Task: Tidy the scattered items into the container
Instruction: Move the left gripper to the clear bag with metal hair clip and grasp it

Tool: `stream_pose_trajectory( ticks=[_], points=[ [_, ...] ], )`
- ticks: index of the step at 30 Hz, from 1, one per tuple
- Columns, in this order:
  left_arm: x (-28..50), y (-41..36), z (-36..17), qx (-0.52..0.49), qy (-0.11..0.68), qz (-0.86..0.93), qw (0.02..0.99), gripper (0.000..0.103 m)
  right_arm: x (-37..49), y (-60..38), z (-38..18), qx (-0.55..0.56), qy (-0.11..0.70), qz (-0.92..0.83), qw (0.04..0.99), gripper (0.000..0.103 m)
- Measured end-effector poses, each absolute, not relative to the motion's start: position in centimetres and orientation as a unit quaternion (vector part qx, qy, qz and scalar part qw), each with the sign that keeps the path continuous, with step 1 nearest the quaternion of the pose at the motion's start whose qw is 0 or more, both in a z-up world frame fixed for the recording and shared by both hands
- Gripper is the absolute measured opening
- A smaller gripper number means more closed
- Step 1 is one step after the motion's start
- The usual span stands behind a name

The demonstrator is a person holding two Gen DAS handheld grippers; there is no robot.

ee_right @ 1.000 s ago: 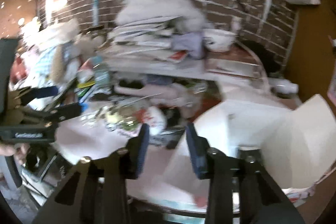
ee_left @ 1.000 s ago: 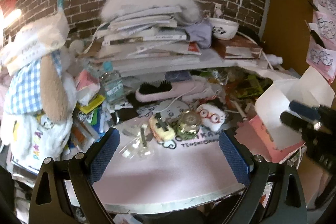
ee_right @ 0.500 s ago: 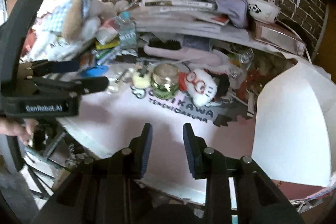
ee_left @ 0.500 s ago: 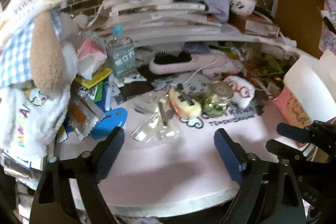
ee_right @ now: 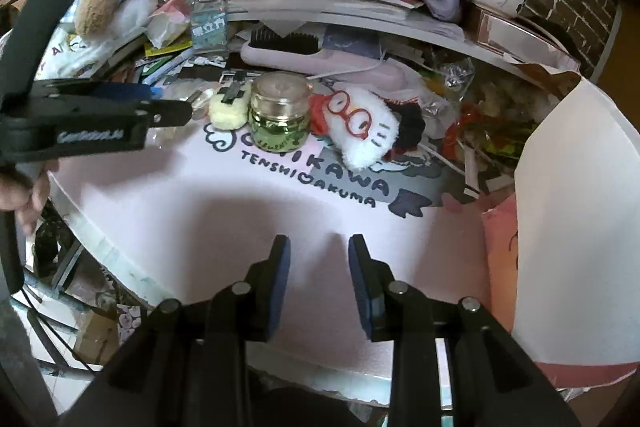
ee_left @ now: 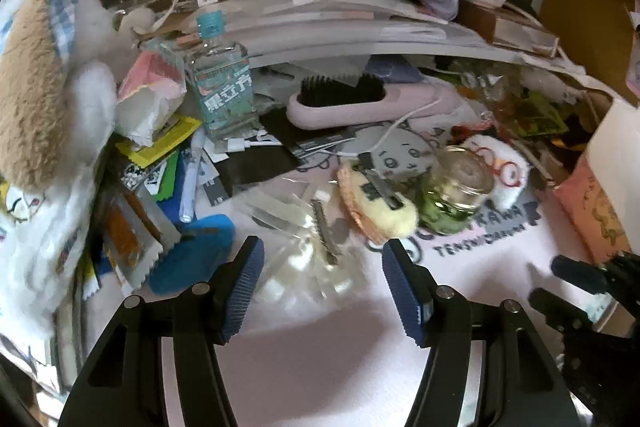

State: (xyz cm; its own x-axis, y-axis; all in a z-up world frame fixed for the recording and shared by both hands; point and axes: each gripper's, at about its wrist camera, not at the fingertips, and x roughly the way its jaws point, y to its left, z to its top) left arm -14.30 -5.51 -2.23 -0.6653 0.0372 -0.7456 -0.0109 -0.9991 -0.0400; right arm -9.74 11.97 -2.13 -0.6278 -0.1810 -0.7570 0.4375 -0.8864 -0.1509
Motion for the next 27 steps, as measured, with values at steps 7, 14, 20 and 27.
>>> stream_pose_trajectory(
  ticks=[7, 14, 20, 27],
  points=[
    [-15.2, -5.9, -3.7, -0.42, -0.013, 0.907, 0.022, 0.058, -10.1, 11.9, -2.5, 0.401, 0.159, -0.884, 0.179, 0.027],
    [-15.4, -5.4, -3.8, -0.415, 0.001, 0.91, 0.023, 0.054, -10.1, 12.0, -2.5, 0.402, 0.156, -0.884, 0.182, 0.027],
    [-15.4, -5.2, -3.6, -0.417, 0.005, 0.908, 0.029, 0.032, -10.0, 11.9, -2.6, 0.402, 0.155, -0.883, 0.188, 0.027],
    [-15.3, -5.0, -3.4, -0.421, 0.005, 0.906, 0.037, 0.015, -9.9, 11.9, -2.6, 0.403, 0.153, -0.882, 0.19, 0.027]
  ],
)
